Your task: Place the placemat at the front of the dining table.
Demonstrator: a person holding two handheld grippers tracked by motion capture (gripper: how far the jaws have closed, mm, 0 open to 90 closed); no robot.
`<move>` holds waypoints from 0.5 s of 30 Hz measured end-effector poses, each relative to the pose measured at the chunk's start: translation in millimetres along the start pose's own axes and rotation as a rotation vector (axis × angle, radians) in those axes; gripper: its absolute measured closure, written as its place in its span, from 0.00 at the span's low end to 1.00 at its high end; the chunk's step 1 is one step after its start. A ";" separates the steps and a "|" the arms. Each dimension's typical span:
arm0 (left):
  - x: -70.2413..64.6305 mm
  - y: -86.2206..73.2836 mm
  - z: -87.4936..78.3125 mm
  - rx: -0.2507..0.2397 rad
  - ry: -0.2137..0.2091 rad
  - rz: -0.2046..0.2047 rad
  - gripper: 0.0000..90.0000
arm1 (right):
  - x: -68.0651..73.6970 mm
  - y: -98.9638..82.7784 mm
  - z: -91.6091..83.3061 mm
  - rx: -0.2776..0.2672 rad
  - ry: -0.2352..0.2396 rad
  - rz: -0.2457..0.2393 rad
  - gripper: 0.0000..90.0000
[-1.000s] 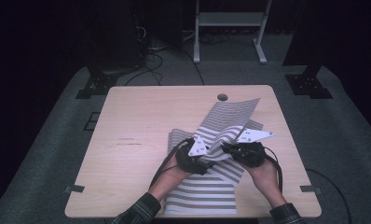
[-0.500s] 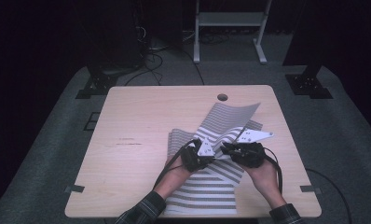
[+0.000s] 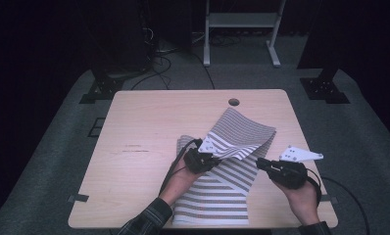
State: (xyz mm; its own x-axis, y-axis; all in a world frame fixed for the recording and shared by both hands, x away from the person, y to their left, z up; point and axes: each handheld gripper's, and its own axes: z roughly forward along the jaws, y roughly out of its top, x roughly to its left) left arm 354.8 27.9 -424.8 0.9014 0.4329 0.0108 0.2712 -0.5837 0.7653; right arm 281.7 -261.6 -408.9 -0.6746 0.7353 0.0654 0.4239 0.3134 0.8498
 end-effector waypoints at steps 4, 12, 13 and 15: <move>1.9 0.9 -3.3 -0.014 0.005 -0.011 1.00 | 2.2 -19.2 15.9 0.089 0.034 0.007 0.99; 6.4 1.0 -10.5 -0.034 0.018 -0.021 1.00 | -2.0 -32.0 53.0 0.218 0.022 0.001 1.00; 7.3 0.9 -12.3 -0.041 0.023 -0.028 1.00 | -1.8 -32.8 55.0 0.227 0.023 -0.001 1.00; 9.5 0.5 -15.4 -0.051 0.033 -0.033 1.00 | -0.7 -34.5 59.1 0.253 0.016 -0.014 1.00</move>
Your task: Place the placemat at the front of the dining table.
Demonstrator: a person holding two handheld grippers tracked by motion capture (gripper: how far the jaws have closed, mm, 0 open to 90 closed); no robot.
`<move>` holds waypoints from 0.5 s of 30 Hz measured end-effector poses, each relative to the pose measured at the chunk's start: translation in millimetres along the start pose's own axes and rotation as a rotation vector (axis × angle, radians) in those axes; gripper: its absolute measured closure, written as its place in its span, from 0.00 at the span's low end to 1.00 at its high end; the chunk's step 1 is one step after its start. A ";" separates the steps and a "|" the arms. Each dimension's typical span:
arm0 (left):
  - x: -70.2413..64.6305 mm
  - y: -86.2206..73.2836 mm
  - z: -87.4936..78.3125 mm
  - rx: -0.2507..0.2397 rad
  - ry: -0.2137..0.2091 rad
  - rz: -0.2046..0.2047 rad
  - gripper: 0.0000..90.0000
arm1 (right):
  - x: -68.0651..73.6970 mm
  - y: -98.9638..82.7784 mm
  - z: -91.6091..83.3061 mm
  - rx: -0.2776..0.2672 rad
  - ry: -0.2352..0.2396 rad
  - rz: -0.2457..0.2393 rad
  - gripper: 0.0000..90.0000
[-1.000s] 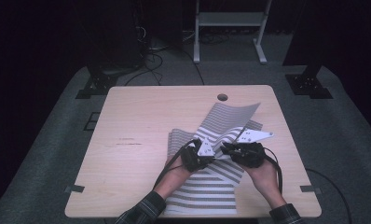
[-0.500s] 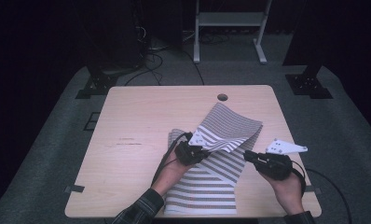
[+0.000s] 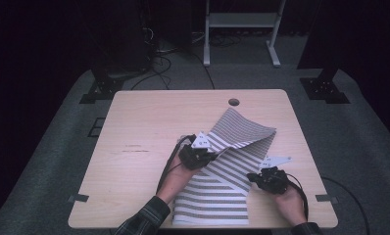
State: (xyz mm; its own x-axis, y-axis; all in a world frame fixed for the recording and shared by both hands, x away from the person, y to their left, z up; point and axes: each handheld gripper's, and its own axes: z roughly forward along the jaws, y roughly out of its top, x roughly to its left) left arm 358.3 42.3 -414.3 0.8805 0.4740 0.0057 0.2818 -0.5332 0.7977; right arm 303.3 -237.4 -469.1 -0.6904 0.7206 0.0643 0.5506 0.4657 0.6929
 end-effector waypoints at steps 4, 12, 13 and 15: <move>8.9 -1.0 -11.0 -0.027 0.028 -0.023 1.00 | 1.3 -0.5 4.1 0.021 -0.009 -0.014 1.00; 36.8 -13.0 -42.7 -0.094 0.096 -0.112 1.00 | 2.8 0.6 4.2 0.030 -0.020 -0.029 1.00; 39.4 -14.4 -46.2 -0.099 0.107 -0.120 1.00 | 2.7 0.6 4.2 0.031 -0.019 -0.028 1.00; 45.2 -17.5 -53.0 -0.103 0.127 -0.128 1.00 | 2.4 0.6 4.2 0.032 -0.016 -0.025 1.00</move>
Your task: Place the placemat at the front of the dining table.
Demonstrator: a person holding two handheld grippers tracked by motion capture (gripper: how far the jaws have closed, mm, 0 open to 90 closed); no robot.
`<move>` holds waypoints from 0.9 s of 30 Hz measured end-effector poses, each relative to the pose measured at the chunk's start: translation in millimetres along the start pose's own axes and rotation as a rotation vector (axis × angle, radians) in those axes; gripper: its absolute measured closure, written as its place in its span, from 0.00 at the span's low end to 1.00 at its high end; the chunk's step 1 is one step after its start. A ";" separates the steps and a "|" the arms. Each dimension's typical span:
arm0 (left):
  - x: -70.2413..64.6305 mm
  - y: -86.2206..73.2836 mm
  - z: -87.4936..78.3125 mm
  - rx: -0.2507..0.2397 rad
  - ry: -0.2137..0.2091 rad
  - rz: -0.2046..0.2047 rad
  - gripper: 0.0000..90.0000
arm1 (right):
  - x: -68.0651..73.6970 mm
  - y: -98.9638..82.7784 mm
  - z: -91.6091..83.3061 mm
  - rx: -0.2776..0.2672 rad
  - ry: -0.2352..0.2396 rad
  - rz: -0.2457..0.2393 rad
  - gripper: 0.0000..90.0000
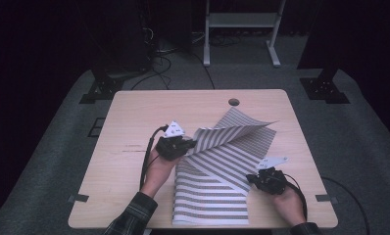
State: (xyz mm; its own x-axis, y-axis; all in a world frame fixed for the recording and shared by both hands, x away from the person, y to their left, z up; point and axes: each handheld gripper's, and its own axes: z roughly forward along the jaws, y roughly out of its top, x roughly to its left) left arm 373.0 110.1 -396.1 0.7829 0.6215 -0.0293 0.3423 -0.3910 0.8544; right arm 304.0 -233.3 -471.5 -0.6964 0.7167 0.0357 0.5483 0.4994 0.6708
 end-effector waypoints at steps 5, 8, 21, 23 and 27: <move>17.4 -8.0 -14.6 -0.019 0.042 -0.042 1.00 | -0.1 0.1 0.0 0.000 0.001 -0.003 1.00; 27.5 -15.0 -22.2 -0.021 0.071 -0.068 1.00 | -0.3 0.1 0.0 0.001 0.003 0.000 1.00; 48.7 -32.8 -46.0 -0.016 0.188 -0.107 0.81 | -2.7 -0.2 -1.3 0.009 -0.007 -0.005 1.00; 52.6 -33.2 -53.4 -0.030 0.209 -0.116 0.77 | -3.0 -0.2 -1.3 0.009 -0.007 -0.002 1.00; 57.8 -33.4 -67.5 -0.068 0.229 -0.131 0.74 | -4.7 -0.6 -1.8 0.009 -0.014 0.004 1.00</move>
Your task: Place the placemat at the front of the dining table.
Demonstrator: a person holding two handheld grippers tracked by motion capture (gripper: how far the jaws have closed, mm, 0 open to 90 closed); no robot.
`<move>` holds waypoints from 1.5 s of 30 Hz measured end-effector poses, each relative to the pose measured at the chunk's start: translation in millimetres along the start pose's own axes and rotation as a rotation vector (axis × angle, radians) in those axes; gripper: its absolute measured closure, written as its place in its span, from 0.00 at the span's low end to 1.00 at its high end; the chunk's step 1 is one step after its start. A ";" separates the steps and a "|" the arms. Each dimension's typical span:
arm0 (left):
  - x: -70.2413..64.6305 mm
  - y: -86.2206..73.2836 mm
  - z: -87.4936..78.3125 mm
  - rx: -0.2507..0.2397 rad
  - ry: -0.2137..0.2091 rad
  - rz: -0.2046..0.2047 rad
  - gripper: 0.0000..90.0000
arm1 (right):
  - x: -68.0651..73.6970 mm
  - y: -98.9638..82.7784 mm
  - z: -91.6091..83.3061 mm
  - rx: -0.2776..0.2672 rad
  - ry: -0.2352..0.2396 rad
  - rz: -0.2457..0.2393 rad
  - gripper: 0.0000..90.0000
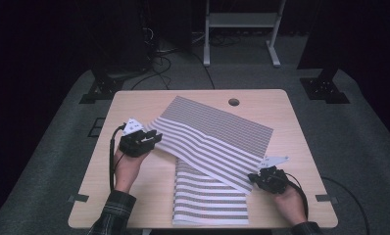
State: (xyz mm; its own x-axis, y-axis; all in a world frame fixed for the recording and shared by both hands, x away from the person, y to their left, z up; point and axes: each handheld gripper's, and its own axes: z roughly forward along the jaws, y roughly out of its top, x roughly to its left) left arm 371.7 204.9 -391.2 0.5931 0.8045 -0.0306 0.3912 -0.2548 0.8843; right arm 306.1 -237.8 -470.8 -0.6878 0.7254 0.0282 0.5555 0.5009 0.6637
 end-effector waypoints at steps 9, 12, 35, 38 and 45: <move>11.3 -9.0 0.5 0.015 0.009 0.002 0.73 | -20.8 -4.3 -6.1 0.010 -0.065 0.053 1.00; 13.1 -17.2 8.9 0.053 0.008 0.016 0.73 | -29.8 -6.4 -8.4 0.010 -0.073 0.078 1.00; 20.0 -56.4 53.5 0.332 0.001 0.075 0.82 | -23.3 -12.2 -15.8 0.035 -0.028 0.065 0.98; 20.5 -56.6 53.3 0.332 0.003 0.064 0.82 | -28.0 -10.3 -13.9 0.032 -0.035 0.071 0.99; 21.5 -55.3 55.0 0.336 0.000 0.058 0.82 | -42.8 0.7 -4.8 0.028 -0.083 0.079 1.00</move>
State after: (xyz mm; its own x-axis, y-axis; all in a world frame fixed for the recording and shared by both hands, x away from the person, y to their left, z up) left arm 401.5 206.8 -466.3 0.6214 0.7833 0.0155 0.5666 -0.4630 0.6816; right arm 333.7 -270.8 -467.9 -0.6008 0.7992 0.0169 0.6199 0.4524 0.6411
